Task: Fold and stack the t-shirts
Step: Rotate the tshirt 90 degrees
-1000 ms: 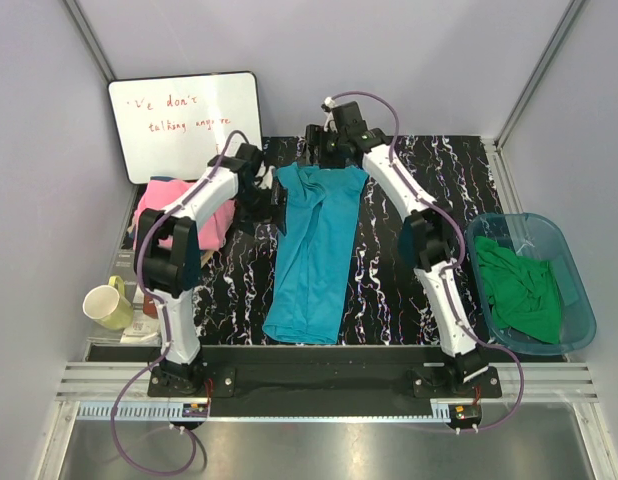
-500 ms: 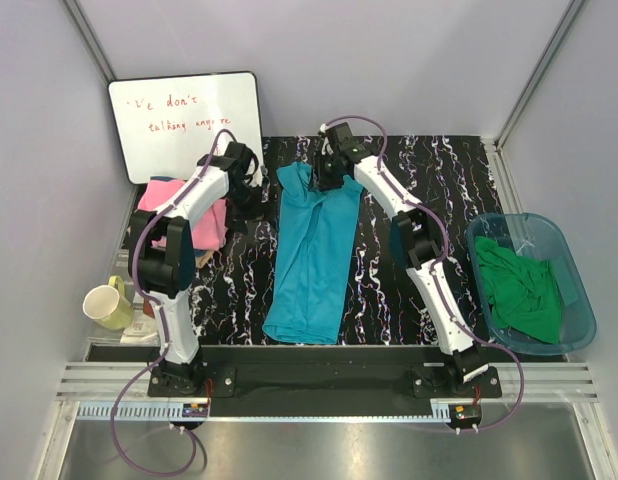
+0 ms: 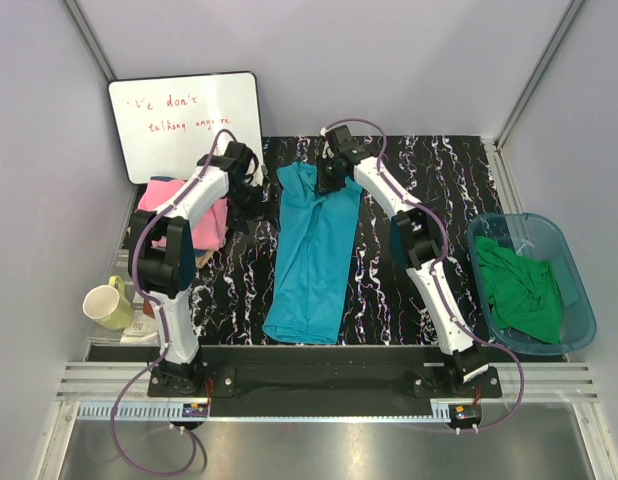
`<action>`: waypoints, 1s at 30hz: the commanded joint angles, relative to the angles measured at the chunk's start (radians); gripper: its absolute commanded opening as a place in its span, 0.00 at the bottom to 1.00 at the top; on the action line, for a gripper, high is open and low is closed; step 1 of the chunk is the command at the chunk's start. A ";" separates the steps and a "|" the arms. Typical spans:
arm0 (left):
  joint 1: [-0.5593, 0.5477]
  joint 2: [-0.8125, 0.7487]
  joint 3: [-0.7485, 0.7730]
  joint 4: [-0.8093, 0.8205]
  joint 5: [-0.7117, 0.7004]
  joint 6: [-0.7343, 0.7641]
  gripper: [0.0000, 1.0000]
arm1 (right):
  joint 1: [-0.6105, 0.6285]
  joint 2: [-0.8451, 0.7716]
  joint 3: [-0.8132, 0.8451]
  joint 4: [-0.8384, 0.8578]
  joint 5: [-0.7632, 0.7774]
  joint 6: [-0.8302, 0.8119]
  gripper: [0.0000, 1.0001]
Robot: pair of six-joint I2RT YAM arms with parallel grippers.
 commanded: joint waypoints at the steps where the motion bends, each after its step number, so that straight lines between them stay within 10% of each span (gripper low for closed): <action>1: 0.002 -0.030 -0.001 0.028 0.040 0.006 0.99 | 0.011 0.004 0.041 -0.004 0.017 0.001 0.12; 5: 0.002 -0.038 -0.015 0.028 0.040 0.011 0.99 | 0.011 0.006 0.053 0.001 -0.001 0.004 0.00; 28: 0.002 -0.039 -0.050 0.045 0.050 0.003 0.99 | 0.008 -0.132 0.111 0.013 0.009 -0.019 0.00; 30: 0.002 -0.039 -0.050 0.045 0.052 0.002 0.99 | 0.005 -0.108 0.125 0.019 -0.004 -0.014 0.14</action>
